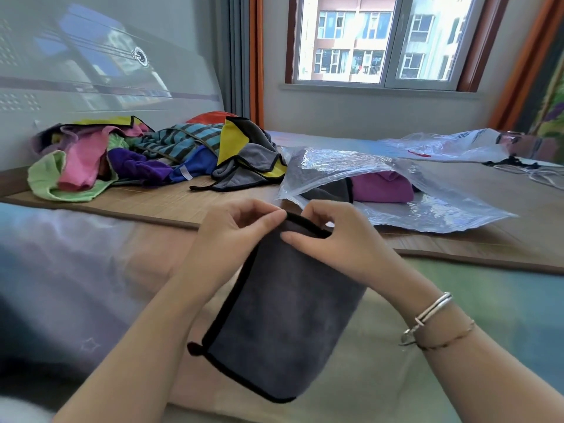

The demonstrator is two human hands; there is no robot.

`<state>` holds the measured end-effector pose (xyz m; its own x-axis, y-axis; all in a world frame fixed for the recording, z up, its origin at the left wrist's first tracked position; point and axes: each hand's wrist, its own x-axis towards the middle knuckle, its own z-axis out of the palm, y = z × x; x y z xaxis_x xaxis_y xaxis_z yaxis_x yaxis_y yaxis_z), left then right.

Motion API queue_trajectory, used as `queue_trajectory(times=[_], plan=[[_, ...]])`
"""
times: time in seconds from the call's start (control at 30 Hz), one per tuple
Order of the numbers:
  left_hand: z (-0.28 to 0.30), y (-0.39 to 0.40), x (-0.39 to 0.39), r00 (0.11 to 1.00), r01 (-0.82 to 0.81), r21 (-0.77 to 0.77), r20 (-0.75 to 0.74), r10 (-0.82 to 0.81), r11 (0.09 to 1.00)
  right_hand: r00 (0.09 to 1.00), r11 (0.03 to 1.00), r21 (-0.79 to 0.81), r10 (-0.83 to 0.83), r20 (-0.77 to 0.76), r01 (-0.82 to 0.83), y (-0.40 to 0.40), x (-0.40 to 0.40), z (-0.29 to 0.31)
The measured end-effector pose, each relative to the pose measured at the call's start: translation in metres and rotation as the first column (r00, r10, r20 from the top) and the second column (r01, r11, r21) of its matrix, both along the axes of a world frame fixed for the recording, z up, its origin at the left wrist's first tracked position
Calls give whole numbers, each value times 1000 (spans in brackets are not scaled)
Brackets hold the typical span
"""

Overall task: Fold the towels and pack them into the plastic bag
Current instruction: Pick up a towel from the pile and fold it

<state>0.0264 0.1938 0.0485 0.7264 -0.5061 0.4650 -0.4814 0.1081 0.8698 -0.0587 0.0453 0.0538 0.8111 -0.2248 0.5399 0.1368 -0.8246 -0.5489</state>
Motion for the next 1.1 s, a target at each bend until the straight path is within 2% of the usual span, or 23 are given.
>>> queue_trajectory(times=[0.07, 0.13, 0.23, 0.37, 0.47, 0.57, 0.63, 0.7, 0.77, 0.8, 0.83, 0.9, 1.0, 1.1], plan=[[11, 12, 5, 999, -10, -52, -42, 7, 999, 995, 998, -56, 38, -91, -43, -1, -7, 9], [26, 27, 13, 999, -35, -69, -39, 32, 997, 990, 990, -143, -6, -140, -14, -8, -16, 22], [54, 53, 26, 997, -70, -35, 40, 71, 997, 978, 952, -298, -128, -162, 75, -15, -28, 53], [91, 75, 35, 988, -62, 38, 145, 56, 997, 971, 911, -406, -155, -182, 69, -6, -30, 105], [113, 90, 48, 964, -79, 174, 263, 31, 982, 885, 894, -442, -148, -440, -70, 7, -18, 142], [123, 95, 74, 865, -299, 392, 496, 73, 870, 790, 861, -476, -162, -592, -180, 16, 15, 162], [124, 93, 97, 804, -438, 468, 585, 102, 767, 771, 910, -389, -143, -621, -145, 19, 49, 167], [131, 88, 120, 855, -437, 463, 481, 196, 771, 831, 953, -298, -129, -540, -46, 17, 84, 170], [148, 84, 138, 899, -406, 344, 315, 304, 846, 958, 935, -344, -173, -230, 86, 14, 116, 179], [159, 84, 147, 894, -413, 242, 291, 340, 878, 982, 915, -372, -184, -43, 155, 12, 127, 185], [170, 85, 156, 874, -430, 139, 311, 373, 892, 978, 897, -392, -177, 108, 206, 12, 134, 192], [191, 89, 167, 806, -460, -13, 413, 423, 888, 949, 865, -435, -130, 286, 249, 10, 145, 206], [197, 97, 173, 796, -391, -90, 467, 386, 916, 917, 821, -502, -64, 394, 273, 5, 151, 205], [163, 102, 177, 787, -417, -7, 497, 365, 909, 930, 745, -601, -70, 361, 290, 2, 153, 168]])
